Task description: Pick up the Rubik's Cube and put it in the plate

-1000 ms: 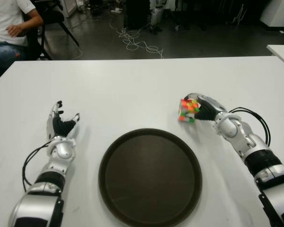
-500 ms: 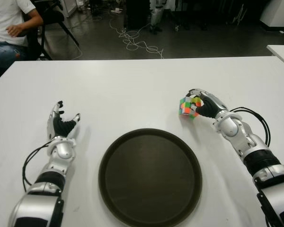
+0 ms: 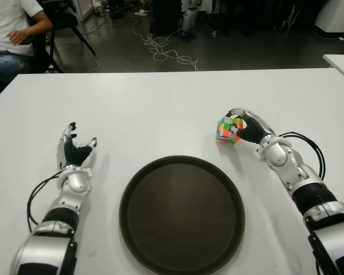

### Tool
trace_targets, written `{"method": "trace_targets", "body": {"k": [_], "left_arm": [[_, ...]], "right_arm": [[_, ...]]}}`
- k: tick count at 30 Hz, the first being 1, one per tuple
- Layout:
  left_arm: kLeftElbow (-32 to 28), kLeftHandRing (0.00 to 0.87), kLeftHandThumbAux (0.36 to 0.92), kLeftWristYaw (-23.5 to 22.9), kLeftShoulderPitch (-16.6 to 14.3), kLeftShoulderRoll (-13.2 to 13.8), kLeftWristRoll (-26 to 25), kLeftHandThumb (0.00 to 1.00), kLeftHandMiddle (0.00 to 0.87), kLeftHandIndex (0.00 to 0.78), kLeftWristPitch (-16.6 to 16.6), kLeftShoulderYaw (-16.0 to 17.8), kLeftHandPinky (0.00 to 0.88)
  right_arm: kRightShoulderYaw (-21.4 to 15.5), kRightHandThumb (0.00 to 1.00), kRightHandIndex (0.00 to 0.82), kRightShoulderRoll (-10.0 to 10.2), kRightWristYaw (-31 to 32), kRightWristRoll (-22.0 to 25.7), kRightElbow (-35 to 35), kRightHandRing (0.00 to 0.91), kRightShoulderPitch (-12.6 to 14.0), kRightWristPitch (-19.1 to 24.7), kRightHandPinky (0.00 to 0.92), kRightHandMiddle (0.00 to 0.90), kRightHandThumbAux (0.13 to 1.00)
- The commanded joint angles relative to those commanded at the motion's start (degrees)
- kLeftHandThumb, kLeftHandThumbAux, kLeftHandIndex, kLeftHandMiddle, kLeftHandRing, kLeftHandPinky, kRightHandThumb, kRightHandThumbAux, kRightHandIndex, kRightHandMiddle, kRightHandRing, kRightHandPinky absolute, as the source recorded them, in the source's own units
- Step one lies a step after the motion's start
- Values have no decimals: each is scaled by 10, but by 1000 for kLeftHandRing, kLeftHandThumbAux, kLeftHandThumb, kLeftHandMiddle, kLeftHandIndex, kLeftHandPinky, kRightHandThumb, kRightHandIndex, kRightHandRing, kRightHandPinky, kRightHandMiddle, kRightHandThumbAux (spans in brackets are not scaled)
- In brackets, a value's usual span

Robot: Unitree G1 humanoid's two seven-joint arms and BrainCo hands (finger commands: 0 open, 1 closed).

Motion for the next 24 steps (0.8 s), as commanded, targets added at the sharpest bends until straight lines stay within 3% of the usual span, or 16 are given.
{"method": "trace_targets", "body": {"k": [11,24], "left_arm": [[1,198,725,4,0,1,4,165,171,102,0,-2,245],[1,169,726,17,-1,3,16,160,154,103,7,-9,192]], "right_arm": [[-7,693,433,6,-6,9,1,769,1,4,771,761,725],[-15,693,432,12,-3,21,0,767,2,12,768,758,726]]}}
